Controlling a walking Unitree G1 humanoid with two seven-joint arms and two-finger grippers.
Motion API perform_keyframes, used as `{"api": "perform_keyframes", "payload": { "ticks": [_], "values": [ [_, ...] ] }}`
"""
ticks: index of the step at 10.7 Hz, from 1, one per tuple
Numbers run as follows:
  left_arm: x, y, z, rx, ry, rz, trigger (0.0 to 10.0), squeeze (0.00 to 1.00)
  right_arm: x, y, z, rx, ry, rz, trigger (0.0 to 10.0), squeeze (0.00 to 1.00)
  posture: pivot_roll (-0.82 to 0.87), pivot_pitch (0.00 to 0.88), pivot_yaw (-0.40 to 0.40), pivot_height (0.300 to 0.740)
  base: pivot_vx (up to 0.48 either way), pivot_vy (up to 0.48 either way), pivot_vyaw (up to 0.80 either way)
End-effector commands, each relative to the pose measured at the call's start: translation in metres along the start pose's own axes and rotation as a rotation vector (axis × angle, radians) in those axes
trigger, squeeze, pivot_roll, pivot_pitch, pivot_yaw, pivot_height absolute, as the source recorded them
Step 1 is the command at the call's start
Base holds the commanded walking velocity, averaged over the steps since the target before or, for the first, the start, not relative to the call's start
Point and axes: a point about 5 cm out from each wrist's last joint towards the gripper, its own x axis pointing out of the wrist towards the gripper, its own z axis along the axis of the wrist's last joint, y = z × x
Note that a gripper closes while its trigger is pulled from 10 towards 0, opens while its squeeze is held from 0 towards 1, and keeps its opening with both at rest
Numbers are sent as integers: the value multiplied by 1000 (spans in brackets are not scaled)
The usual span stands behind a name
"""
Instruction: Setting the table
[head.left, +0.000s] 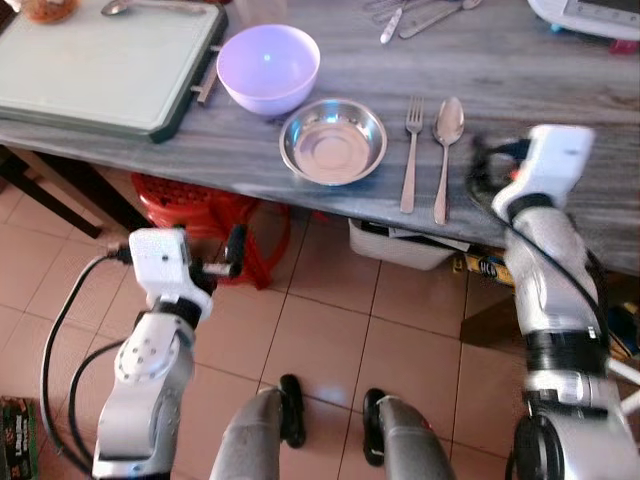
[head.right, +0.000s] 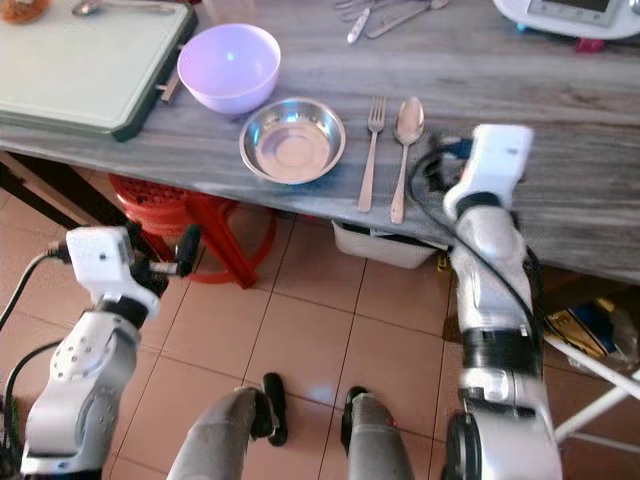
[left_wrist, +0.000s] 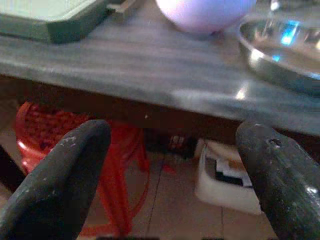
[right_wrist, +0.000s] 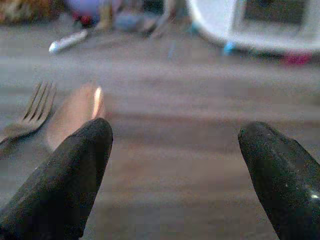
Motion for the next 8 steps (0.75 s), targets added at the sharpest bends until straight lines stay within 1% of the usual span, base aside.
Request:
{"api": "perform_keyframes", "payload": {
  "ticks": [1, 2, 3, 4, 5, 6, 7, 8],
  "values": [
    [-2, 3, -4, -6, 12, 8, 10000, 0, -5, -4, 8, -21, -69, -37, 10000, 0, 10, 238, 58, 740, 0, 0, 0],
    [0, 1, -4, -10, 5, 5, 10000, 0, -8, -5, 13, -54, -107, -52, 10000, 0, 6, 231, 56, 740, 0, 0, 0],
    [3, 1, -6, -9, -4, 13, 10000, 0, -13, -1, 19, -90, -163, -45, 10000, 0, -8, 188, 47, 740, 0, 0, 0],
    [4, 6, -11, 8, 20, 63, 10000, 0, -20, 4, 19, -117, -187, -37, 10000, 0, -12, 166, 42, 740, 0, 0, 0],
    [5, 7, -16, 24, 34, 85, 10000, 0, -30, 8, 15, -131, -196, -31, 10000, 0, -15, 134, 32, 740, 0, 0, 0],
    [6, 7, -19, 26, 40, 105, 10000, 0, -43, 15, 5, -136, -171, -5, 10000, 0, -20, 110, 27, 740, 0, 0, 0],
    [10, 6, -20, 25, 29, 108, 10000, 0, -58, 23, -9, -109, -115, 13, 10000, 0, -23, 89, 22, 740, 0, 0, 0],
    [18, 3, -18, 21, 6, 107, 10000, 0, -73, 30, -20, -120, -91, 58, 10000, 0, -29, 61, 17, 740, 0, 0, 0]
  ]
}}
